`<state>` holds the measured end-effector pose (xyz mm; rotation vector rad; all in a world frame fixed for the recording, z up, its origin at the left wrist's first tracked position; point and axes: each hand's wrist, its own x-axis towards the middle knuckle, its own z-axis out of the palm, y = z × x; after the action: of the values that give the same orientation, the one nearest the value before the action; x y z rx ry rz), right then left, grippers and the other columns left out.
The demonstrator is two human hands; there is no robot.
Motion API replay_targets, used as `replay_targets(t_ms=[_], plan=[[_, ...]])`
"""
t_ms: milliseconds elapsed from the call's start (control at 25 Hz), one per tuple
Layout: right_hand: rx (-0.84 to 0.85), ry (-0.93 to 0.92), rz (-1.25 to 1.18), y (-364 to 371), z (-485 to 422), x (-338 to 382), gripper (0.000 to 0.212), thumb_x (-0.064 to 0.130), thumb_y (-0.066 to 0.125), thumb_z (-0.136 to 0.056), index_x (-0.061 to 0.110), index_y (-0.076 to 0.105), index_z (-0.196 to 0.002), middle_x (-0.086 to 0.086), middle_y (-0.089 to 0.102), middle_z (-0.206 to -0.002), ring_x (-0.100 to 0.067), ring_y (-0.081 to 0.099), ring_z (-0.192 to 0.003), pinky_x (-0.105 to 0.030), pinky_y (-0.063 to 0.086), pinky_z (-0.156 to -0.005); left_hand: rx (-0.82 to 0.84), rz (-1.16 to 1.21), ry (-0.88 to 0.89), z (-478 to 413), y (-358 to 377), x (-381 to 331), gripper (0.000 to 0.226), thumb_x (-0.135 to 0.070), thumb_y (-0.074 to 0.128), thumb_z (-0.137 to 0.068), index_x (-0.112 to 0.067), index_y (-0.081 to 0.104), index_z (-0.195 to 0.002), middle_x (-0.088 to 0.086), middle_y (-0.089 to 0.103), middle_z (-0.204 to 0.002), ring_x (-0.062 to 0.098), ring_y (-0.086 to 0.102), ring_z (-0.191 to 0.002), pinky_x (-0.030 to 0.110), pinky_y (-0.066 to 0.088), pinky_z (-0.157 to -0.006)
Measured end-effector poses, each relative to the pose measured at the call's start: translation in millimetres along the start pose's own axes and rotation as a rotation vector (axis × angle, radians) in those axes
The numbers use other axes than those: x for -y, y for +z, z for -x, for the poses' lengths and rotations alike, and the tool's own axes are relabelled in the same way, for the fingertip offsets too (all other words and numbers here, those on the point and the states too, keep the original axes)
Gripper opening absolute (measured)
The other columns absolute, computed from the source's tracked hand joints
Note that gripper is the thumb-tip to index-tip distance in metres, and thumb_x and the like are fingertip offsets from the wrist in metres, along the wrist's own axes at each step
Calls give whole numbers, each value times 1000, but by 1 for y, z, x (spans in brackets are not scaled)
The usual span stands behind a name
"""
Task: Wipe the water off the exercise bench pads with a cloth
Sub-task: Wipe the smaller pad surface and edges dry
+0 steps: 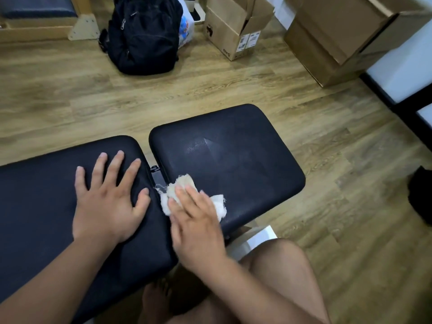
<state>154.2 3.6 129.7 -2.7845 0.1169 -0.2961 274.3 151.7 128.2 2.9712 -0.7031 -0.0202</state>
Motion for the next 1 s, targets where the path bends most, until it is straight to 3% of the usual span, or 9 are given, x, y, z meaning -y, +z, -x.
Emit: replay_targets(t_ms=[80,240,360,440,560,640,720,840,1000], plan=[[68,-119,108,-21,-4,-57,40,20,46,-85,27,63,-121,4,56,-137,-17,40,-136,-56,22,-114,-1,7,-2,0,-1,1,68,-58,22,-92,-28,36,-151,6,27,-161,28,12,-151,59,7,-119],[26,456,155,-82,-49,-193,34,20,45,-94,21,65,-122,-2,55,-139,-18,43,-135,-57,18,-114,-11,-14,-3,1,2,1,68,-59,22,-93,-28,33,-152,6,26,-161,28,10,-151,58,5,-120],[-65,631,123,-68,-86,-159,37,24,39,-93,13,63,-118,-9,56,-133,-34,52,-121,-46,35,-104,1,-22,2,-1,1,1,68,-59,21,-93,-29,32,-152,6,25,-162,28,9,-152,59,5,-120],[-23,490,106,-32,-97,-88,34,19,42,-93,13,62,-120,-10,54,-134,-37,50,-119,-46,35,-105,3,-22,-3,-1,1,1,68,-59,21,-93,-29,32,-152,5,25,-162,28,10,-152,59,5,-120],[219,13,80,1,-105,2,37,18,45,-96,22,57,-131,2,48,-145,-20,33,-139,-44,9,-119,-3,-2,6,0,0,1,68,-58,24,-92,-28,35,-152,6,27,-161,28,12,-151,59,7,-119],[288,-130,143,-8,-127,-32,37,25,42,-99,32,53,-134,10,43,-148,-10,32,-140,-49,0,-117,-4,-7,-3,-1,-1,0,68,-60,21,-92,-30,31,-152,4,24,-162,27,10,-151,58,6,-120],[202,20,221,-27,-140,-110,35,30,41,-99,34,57,-129,7,50,-143,-16,45,-132,-52,6,-114,4,-14,-3,-1,1,1,68,-61,18,-93,-32,26,-153,3,19,-164,26,5,-152,58,3,-120],[158,481,294,-77,-152,-219,37,37,41,-97,26,59,-128,-4,52,-141,-32,51,-125,-45,20,-114,-3,10,-9,-1,2,0,68,-61,18,-92,-33,26,-153,3,17,-164,26,3,-152,58,1,-120],[32,591,148,-75,-145,-184,35,32,43,-94,19,63,-119,-12,57,-132,-37,54,-117,-37,42,-96,-6,12,-11,0,1,-1,68,-60,21,-91,-32,30,-152,3,20,-163,27,5,-152,58,2,-120]])
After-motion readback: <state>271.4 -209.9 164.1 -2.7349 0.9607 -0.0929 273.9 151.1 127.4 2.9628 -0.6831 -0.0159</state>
